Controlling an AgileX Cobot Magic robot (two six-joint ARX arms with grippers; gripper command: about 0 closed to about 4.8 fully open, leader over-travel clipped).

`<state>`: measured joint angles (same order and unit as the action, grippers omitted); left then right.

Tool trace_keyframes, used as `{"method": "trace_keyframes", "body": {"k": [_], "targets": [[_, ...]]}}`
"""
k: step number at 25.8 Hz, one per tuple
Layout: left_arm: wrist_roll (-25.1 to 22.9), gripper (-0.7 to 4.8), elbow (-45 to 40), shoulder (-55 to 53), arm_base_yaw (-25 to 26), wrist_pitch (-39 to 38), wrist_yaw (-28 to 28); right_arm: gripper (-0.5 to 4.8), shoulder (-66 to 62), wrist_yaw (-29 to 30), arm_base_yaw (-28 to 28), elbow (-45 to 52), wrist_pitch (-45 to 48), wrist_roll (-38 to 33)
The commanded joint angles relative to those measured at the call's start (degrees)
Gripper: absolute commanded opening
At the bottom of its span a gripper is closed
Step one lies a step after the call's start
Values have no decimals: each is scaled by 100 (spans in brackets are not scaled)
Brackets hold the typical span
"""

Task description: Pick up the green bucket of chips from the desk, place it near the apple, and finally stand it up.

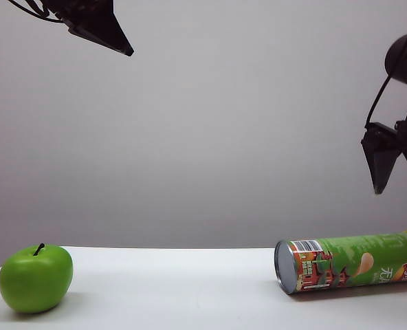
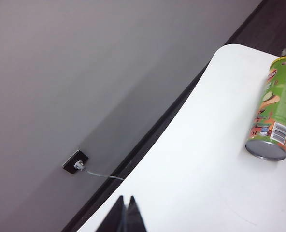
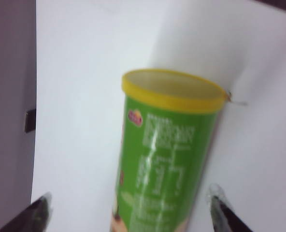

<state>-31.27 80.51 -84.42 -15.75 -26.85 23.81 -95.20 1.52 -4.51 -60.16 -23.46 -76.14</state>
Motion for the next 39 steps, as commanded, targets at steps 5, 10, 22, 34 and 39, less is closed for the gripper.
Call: {"method": "trace_keyframes", "body": {"k": [5, 10, 22, 34, 39], "targets": [[160, -5, 37, 4, -7, 203, 17, 479, -415, 107, -7, -9, 227, -188], [328, -5, 37, 4, -7, 188, 17, 479, -828, 105, -7, -11, 557, -195], [332, -5, 37, 4, -7, 181, -87, 479, -1250, -387, 2, -9, 824, -232], [516, -5, 35, 4, -7, 157, -87, 479, -1611, -140, -13, -7, 1338, -229], [514, -5, 35, 4, -7, 76, -87, 435, -1652, -199, -4, -7, 1436, -201]]}}
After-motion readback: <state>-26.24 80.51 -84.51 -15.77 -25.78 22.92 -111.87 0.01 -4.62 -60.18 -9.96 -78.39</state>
